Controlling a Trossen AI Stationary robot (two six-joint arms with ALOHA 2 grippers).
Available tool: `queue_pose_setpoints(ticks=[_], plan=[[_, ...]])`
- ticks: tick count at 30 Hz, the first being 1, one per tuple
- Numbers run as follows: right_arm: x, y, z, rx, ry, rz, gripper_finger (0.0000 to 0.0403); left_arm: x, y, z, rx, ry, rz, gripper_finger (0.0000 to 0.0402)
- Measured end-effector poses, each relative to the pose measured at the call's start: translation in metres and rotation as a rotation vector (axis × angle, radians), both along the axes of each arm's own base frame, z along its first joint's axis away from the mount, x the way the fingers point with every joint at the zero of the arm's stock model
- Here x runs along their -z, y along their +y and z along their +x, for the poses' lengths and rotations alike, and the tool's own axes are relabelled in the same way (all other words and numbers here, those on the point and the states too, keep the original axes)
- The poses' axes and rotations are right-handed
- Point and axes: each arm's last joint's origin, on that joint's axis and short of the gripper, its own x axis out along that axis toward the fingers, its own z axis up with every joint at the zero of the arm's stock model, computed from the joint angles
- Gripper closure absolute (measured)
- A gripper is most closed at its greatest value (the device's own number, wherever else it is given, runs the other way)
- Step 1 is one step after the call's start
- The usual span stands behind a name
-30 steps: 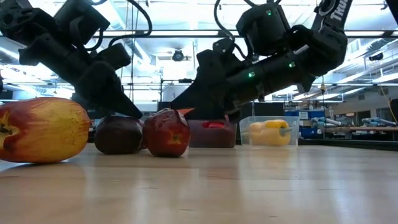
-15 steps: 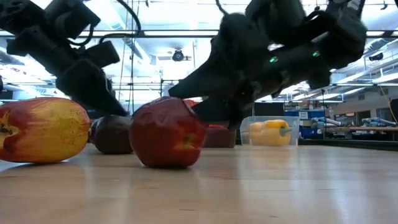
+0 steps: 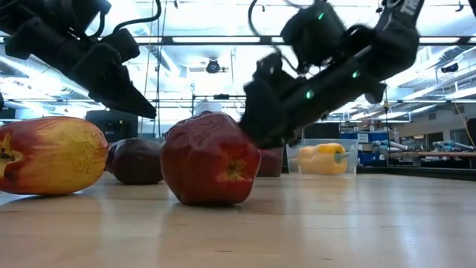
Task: Sort produce into baskets
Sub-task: Put the dark red apple into the left black bin
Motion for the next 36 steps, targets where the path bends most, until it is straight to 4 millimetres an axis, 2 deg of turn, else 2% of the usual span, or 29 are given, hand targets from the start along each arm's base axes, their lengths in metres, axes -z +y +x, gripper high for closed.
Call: queue_pose_setpoints(ticks=[5,13,16,20,25,31,36], plan=[[0.003,-0.015,0.001,-0.009,0.030,0.043,0.0129,0.005,-0.001,-0.003,0.057,0.066,-0.018,0.0186],[0.002,-0.010,0.001,-0.047,0.015,0.061,0.0152,0.007,0.002,-0.007,0.003,0.122,0.070,0.0174],[0.002,-0.007,0.001,-0.052,0.014,0.066,0.0152,0.002,0.005,-0.006,-0.034,0.144,0.051,0.0144],[0.001,-0.002,0.001,-0.065,0.012,0.067,0.0152,-0.004,0.012,-0.008,-0.095,0.228,0.025,0.0080],[0.002,0.000,0.000,-0.077,0.016,0.068,0.0151,-0.009,0.015,-0.007,-0.018,0.284,-0.014,0.0009],[0.002,0.001,0.000,-0.122,0.023,0.084,0.0151,-0.015,0.018,-0.003,0.079,0.371,0.050,0.0017],[0.002,0.001,0.000,-0.124,0.025,0.083,0.0151,-0.013,0.020,0.003,0.127,0.492,0.092,0.0014]])
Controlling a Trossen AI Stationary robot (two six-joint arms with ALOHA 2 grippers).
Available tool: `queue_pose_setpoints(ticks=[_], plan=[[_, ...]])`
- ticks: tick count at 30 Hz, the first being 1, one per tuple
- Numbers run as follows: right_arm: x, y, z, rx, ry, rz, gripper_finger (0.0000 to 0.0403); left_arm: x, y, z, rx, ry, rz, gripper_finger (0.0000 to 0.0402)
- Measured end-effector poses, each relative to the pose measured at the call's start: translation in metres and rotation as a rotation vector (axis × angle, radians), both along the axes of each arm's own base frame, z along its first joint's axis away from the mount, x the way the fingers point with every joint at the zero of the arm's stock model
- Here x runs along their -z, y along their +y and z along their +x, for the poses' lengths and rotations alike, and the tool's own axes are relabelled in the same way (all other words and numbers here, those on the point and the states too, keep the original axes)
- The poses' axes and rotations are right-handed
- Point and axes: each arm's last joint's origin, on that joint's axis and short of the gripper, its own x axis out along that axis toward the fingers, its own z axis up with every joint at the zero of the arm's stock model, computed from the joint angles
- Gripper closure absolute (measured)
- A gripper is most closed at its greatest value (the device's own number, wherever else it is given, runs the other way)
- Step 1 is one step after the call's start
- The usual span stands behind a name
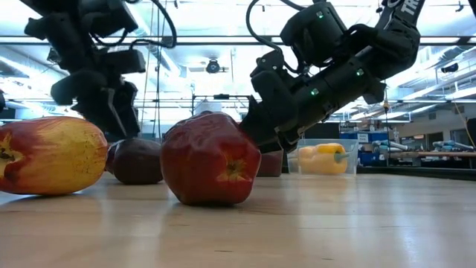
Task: Sort produce into baskets
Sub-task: Put the dark red apple into the left black bin
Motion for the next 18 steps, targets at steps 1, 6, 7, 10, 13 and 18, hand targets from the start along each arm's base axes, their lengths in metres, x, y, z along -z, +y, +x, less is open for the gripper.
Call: queue_pose_setpoints(ticks=[1,6,7,10,13,18], plan=[[0.000,0.000,0.000,0.000,0.000,0.000,0.0151,0.002,0.000,0.002,0.014,0.022,0.003,0.0014],[0.000,-0.001,0.000,0.002,0.001,0.000,0.0151,0.016,-0.001,0.012,0.105,0.121,-0.011,0.0014],[0.000,-0.001,0.000,0.002,0.001,0.000,0.0151,0.019,-0.002,0.014,0.124,0.144,-0.018,0.0014],[0.000,-0.001,0.000,0.002,0.001,0.000,0.0151,0.031,-0.002,0.018,0.167,0.220,-0.006,0.0016],[0.000,0.001,0.000,0.000,0.003,0.001,0.0151,0.042,-0.002,0.021,0.183,0.281,-0.002,0.0028],[0.000,0.004,-0.001,-0.010,0.003,0.002,0.0151,0.052,-0.002,0.025,0.185,0.330,-0.006,0.0076]])
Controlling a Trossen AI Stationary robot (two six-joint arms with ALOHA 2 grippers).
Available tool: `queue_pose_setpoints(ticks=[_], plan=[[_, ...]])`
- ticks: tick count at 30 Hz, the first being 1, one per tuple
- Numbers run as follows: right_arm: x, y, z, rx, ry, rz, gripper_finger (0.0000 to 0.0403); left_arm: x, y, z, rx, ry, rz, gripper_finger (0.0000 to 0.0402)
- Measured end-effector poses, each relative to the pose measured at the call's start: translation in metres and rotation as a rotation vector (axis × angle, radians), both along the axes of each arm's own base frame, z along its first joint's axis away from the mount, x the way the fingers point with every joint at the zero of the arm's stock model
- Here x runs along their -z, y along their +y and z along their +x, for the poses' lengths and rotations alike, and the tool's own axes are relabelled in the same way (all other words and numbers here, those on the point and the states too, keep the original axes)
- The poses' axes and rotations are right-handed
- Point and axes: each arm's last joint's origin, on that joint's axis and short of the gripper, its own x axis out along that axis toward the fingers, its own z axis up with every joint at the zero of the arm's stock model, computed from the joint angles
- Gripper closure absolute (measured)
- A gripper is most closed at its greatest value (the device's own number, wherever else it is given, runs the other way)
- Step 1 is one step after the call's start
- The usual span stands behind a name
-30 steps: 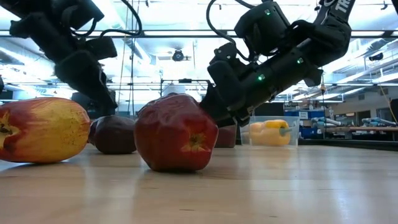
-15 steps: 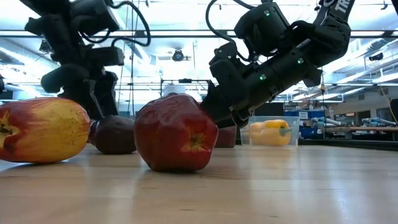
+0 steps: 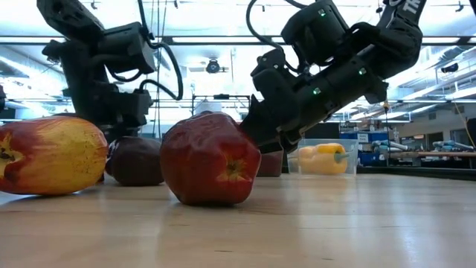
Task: Sort produce into baskets
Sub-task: Put the dark red apple into the left black bin
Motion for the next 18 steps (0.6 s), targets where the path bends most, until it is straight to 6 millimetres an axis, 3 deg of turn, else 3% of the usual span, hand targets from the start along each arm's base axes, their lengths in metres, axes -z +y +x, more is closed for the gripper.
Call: queue_pose_setpoints(ticks=[6,11,18], plan=[[0.000,0.004,0.000,-0.006,-0.001,0.006,0.0153,-0.005,0.000,0.002,-0.042,-0.003,-0.010,0.0170],[0.000,0.008,-0.001,-0.018,-0.004,0.007,0.0153,-0.031,0.005,0.013,-0.148,-0.016,0.000,0.0235],[-0.001,0.018,-0.003,-0.039,-0.007,0.004,0.0153,-0.064,0.009,0.031,-0.168,-0.099,0.002,0.0271]])
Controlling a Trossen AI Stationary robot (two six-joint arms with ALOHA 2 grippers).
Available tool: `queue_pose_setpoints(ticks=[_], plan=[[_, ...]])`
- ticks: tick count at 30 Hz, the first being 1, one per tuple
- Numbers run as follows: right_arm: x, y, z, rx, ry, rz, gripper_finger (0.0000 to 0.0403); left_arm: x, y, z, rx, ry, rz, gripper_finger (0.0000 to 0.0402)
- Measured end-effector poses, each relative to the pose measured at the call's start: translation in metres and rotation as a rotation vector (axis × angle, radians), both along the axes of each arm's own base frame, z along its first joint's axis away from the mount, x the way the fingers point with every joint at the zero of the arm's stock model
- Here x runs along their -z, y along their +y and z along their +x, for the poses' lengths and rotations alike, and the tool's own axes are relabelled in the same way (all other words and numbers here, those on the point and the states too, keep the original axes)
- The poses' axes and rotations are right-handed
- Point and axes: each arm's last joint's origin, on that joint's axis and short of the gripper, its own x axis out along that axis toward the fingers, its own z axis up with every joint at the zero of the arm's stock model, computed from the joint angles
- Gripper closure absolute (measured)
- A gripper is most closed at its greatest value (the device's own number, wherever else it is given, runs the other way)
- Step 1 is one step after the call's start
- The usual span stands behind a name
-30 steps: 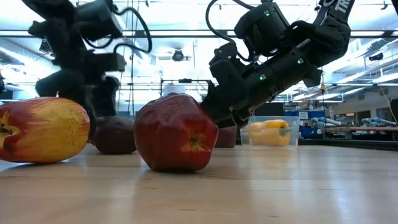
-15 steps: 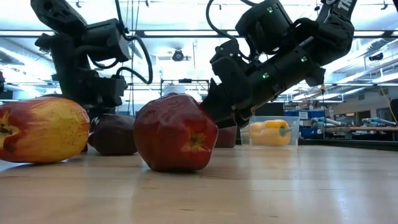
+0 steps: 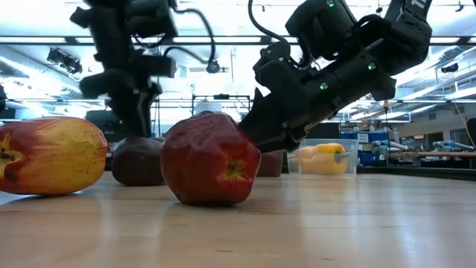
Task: Sort produce into baskets
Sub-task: Put the dark red apple into the left black bin
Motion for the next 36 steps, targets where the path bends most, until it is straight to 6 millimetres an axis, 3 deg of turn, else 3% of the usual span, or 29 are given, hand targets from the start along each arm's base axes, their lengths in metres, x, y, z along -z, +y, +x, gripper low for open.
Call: queue_pose_setpoints(ticks=[4,8,14,20,36], plan=[[0.000,0.007,-0.002,-0.009,0.002,-0.009,0.0154,-0.011,0.001,0.009,-0.053,-0.091,-0.014,0.0257],[0.000,0.011,-0.003,0.017,-0.005,-0.030,0.0154,-0.020,0.009,0.013,-0.123,-0.147,-0.093,0.0218],[-0.004,0.013,-0.001,0.027,-0.051,-0.028,0.0154,-0.018,0.023,0.015,-0.170,-0.153,-0.125,0.0115],[-0.004,0.013,-0.001,0.036,-0.055,-0.014,0.0154,-0.002,0.029,0.025,-0.195,-0.130,-0.147,0.0013],[-0.005,0.013,-0.001,0.036,-0.064,-0.008,0.0154,0.040,0.029,0.042,-0.170,0.004,-0.226,0.0046]])
